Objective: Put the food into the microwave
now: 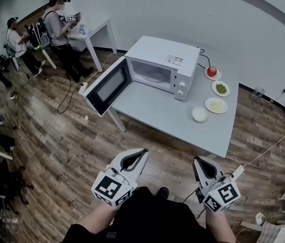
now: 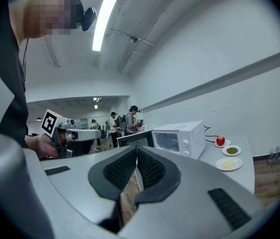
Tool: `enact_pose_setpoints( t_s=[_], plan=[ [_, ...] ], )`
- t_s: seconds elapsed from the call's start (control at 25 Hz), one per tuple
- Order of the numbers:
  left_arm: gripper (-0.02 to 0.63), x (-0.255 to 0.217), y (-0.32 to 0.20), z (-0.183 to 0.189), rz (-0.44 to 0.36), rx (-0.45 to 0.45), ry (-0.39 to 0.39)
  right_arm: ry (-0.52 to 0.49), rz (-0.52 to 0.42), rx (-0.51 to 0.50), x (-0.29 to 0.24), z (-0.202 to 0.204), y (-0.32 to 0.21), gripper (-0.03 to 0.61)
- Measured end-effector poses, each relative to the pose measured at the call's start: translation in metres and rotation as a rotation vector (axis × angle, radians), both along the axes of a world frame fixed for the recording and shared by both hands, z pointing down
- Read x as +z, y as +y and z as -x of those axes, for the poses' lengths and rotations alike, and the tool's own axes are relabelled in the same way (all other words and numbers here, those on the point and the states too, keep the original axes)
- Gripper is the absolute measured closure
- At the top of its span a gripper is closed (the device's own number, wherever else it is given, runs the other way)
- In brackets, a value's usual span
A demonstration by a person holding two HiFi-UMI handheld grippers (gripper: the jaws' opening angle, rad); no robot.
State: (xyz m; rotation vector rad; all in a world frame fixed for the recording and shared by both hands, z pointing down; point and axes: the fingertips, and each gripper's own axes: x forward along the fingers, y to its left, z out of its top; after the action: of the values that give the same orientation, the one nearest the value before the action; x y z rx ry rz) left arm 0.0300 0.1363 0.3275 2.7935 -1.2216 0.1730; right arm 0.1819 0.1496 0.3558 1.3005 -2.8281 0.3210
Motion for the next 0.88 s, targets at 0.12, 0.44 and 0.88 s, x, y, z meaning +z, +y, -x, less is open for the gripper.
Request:
enact_pose_setpoints(
  t_s=[0.12, 0.44, 0.88],
  plan=[
    [0.606, 0.003, -0.015, -0.001, 0.007, 0.002, -0.002, 0.003, 0.009, -0.01, 0.003, 0.004, -0.014, 0.563],
    [0.606, 0.018, -0.081, 0.02, 0.016, 0.008, -0.027, 0.043, 0.028, 0.04, 0.008, 0.012, -0.083, 0.561],
    [0.606, 0.026, -0.18, 0.044, 0.032, 0.113, -0.02, 0.092, 0.09, 0.141, 0.027, 0.036, -0.166, 0.561]
  ],
)
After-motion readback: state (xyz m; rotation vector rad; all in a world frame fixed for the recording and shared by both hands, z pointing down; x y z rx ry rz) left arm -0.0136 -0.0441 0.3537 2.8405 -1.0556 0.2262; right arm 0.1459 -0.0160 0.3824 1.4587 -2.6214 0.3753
